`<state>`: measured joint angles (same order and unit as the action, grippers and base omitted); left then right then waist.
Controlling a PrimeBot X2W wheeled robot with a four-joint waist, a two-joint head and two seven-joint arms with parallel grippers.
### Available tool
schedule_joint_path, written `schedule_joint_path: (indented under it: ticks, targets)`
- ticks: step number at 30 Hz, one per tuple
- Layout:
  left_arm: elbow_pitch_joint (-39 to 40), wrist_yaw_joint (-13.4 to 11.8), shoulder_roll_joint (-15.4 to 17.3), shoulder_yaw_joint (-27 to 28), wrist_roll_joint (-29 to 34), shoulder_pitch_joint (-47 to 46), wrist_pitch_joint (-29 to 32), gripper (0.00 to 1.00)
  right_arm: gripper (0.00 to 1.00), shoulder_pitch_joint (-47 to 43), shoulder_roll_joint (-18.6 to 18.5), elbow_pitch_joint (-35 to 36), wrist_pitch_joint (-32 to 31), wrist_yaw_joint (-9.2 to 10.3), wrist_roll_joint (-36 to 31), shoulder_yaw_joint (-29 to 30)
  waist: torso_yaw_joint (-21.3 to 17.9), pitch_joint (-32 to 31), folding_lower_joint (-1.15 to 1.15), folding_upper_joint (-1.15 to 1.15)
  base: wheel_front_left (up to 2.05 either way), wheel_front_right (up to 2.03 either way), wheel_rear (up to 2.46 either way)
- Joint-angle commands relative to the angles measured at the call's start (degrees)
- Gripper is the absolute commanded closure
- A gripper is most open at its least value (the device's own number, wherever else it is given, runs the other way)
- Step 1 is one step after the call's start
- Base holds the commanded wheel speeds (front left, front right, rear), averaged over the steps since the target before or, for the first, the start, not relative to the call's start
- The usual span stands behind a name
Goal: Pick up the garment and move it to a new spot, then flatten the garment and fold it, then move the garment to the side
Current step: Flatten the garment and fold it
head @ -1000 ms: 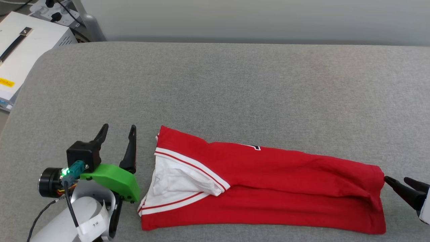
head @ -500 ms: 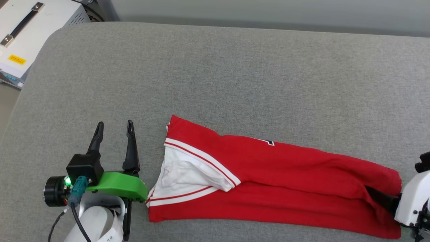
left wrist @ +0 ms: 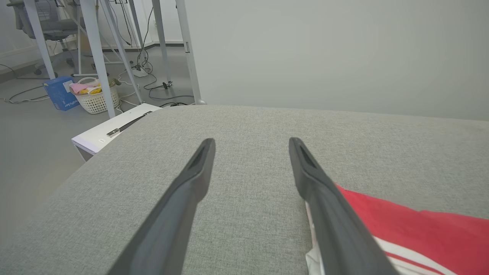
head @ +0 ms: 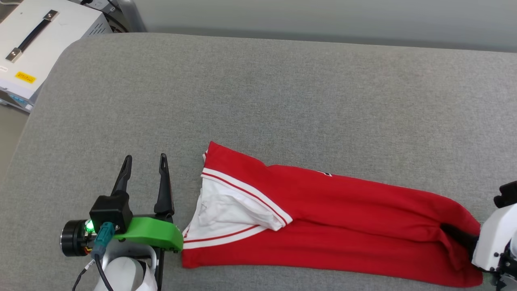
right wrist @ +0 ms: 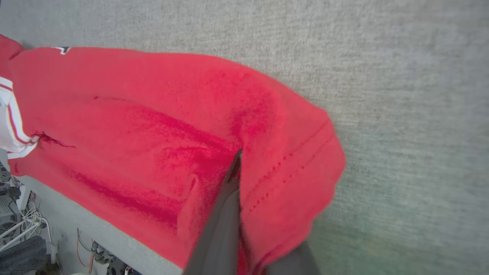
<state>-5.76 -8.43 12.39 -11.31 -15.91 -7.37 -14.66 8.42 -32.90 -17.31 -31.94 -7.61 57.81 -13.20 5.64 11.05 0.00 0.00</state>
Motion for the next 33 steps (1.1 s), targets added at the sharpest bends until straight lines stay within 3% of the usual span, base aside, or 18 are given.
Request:
schedule_joint_path:
  ticks: [1,7,16,21,25,26,33]
  targets:
    - [-0.12,0.68,-0.63,0.64,0.79,1.29,-0.33,0.0,1.0,-0.37,-1.52,-1.37,0.44,0.12,0.33,0.83,-0.05,-0.68,0.0,0.0,0.0,0.0,0.0]
    - [-0.99,4.11,-2.66,3.2,3.36,3.34,-0.33,0.0,1.0,-1.76,-8.0,-4.54,1.48,0.12,0.94,5.45,-0.27,-2.99,0.0,0.0,0.0,0.0,0.0]
    - [-1.5,6.06,-4.43,5.71,5.24,4.67,-0.34,0.0,1.0,-4.83,-8.54,7.06,-3.67,0.12,1.61,4.86,-0.41,-4.3,0.0,0.0,0.0,0.0,0.0]
    - [-1.55,7.11,-5.33,6.61,6.18,4.16,-0.34,0.0,1.0,-3.13,-4.51,16.67,-7.41,0.12,1.27,2.74,0.08,-3.46,0.0,0.0,0.0,0.0,0.0]
    - [-1.85,8.06,-6.1,6.98,6.77,3.33,-0.34,0.0,1.0,0.72,-1.58,20.61,-11.01,0.12,-2.36,-2.23,0.86,-2.2,0.0,0.0,0.0,0.0,0.0]
    - [-1.99,8.73,-6.71,7.1,7.14,2.48,-0.34,0.0,1.0,4.57,1.23,21.07,-12.3,0.12,-4.28,-6.21,1.7,-1.12,0.0,0.0,0.0,0.0,0.0]
    - [-2.47,9.76,-7.86,7.84,7.96,0.68,-0.34,0.0,1.0,15.22,7.66,16.25,-11.73,0.12,-8.45,-16.66,3.34,1.23,0.0,0.0,0.0,0.0,0.0]
